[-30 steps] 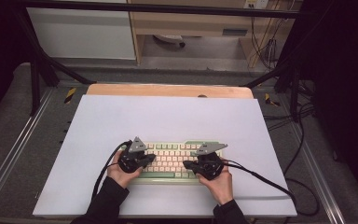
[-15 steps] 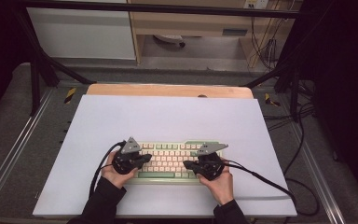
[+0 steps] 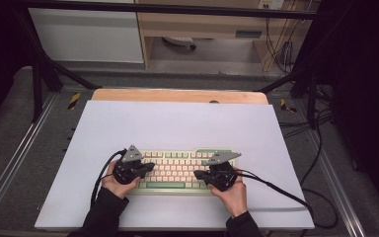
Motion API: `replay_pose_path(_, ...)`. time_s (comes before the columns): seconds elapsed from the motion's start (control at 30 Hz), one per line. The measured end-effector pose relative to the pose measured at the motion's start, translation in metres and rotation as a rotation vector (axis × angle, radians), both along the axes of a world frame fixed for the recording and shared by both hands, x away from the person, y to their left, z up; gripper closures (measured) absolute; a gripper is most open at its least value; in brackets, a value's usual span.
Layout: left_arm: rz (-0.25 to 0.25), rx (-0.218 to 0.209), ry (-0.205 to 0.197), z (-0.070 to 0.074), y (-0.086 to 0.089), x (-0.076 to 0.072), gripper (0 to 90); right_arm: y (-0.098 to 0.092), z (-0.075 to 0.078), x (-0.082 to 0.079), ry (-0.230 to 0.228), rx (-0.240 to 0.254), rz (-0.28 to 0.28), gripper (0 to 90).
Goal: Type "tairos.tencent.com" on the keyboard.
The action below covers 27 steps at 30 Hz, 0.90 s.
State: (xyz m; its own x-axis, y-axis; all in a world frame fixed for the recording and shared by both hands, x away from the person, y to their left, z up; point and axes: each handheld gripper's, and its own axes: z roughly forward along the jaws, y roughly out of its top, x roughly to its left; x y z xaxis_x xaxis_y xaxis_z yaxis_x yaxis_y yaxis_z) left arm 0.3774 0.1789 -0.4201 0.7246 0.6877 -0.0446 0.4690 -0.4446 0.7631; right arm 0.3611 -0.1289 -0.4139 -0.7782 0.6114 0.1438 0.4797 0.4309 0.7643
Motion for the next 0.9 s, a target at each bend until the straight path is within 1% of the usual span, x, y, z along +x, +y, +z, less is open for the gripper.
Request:
replay_pose_path(0.33, 0.025, 0.006, 0.005, -0.0036, 0.0046, 0.0036, 89.7, 0.0003, -0.0004, 0.0001, 0.000, 0.003, -0.001, 90.0)
replay_pose_path(0.5, 0.027, 0.012, 0.007, -0.0057, 0.0047, 0.0046, 89.8, 0.0003, -0.0003, 0.0000, 0.002, 0.002, 0.000, 90.0)
replay_pose_path(0.9, 0.023, 0.010, 0.006, -0.0073, 0.0043, 0.0051, 89.8, 0.0004, -0.0006, 0.0000, 0.002, 0.001, 0.001, 90.0)
